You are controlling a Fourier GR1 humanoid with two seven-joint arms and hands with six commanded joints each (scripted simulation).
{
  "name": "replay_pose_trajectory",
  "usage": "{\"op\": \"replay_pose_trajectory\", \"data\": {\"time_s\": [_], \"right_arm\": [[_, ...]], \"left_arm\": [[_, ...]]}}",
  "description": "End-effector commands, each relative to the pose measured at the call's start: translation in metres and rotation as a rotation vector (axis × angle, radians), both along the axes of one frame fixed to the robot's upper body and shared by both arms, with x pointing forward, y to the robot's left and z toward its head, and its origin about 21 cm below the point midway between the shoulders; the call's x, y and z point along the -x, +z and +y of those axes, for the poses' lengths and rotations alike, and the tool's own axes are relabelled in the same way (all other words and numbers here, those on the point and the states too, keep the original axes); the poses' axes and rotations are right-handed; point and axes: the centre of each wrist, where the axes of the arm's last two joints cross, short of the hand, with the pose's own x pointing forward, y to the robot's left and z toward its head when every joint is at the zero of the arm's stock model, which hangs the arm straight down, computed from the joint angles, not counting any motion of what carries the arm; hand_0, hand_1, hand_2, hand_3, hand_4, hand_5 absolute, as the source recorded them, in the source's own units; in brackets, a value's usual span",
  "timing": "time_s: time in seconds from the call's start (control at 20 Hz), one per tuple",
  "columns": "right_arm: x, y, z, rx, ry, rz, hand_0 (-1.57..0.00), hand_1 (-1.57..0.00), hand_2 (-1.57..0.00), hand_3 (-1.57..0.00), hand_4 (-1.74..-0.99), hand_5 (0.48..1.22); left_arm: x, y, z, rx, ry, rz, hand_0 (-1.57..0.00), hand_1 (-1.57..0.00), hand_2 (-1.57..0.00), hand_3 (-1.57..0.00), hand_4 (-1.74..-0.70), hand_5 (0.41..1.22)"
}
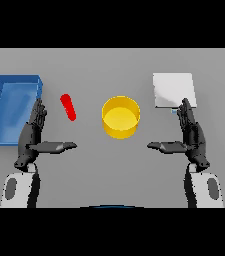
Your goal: Pick up the red beaker and tilt it to pour out 1 green nut into yellow bowl. Pick up the yellow bowl and place it on the metallic measuring scale.
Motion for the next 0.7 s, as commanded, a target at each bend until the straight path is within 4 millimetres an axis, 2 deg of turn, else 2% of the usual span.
{"op": "replay_pose_trajectory", "data": {"time_s": [0.0, 0.25, 0.3, 0.4, 0.55, 0.65], "right_arm": [[0.0, 0.0, 0.0, -0.001, -0.001, 0.0, 0.0, 0.0, 0.0, 0.0, -1.167, 0.599], [-0.002, 0.001, 0.003, 0.003, 0.003, 0.002, 0.0, 0.0, 0.0, 0.0, -1.167, 0.599], [0.005, 0.003, 0.001, 0.16, 0.004, -0.079, 0.0, 0.0, 0.0, 0.0, -1.167, 0.599], [0.018, 0.004, 0.006, 0.298, 0.008, -0.125, 0.0, 0.0, 0.0, 0.0, -1.162, 0.594], [0.028, 0.004, 0.011, 0.348, 0.008, -0.118, 0.0, 0.0, 0.0, 0.0, -1.162, 0.591], [0.026, 0.006, 0.013, 0.338, 0.003, -0.117, 0.0, 0.0, 0.0, 0.0, -1.183, 0.596]], "left_arm": [[0.001, 0.0, 0.001, 0.0, 0.001, -0.001, 0.0, 0.0, 0.0, 0.0, -1.15, 0.599], [0.007, 0.001, 0.005, -0.004, 0.001, -0.006, 0.0, 0.0, 0.0, 0.0, -1.15, 0.599], [0.016, 0.005, 0.009, -0.068, -0.029, -0.025, 0.0, 0.0, 0.0, 0.0, -1.15, 0.599], [0.032, 0.01, 0.013, -0.132, -0.054, -0.033, 0.0, 0.0, 0.0, 0.0, -1.16, 0.599], [0.038, 0.017, 0.01, -0.161, -0.068, -0.01, 0.0, 0.0, 0.0, 0.0, -1.16, 0.6], [0.037, 0.021, 0.006, -0.179, -0.083, -0.016, 0.0, 0.0, 0.0, 0.0, -1.16, 0.603]]}}
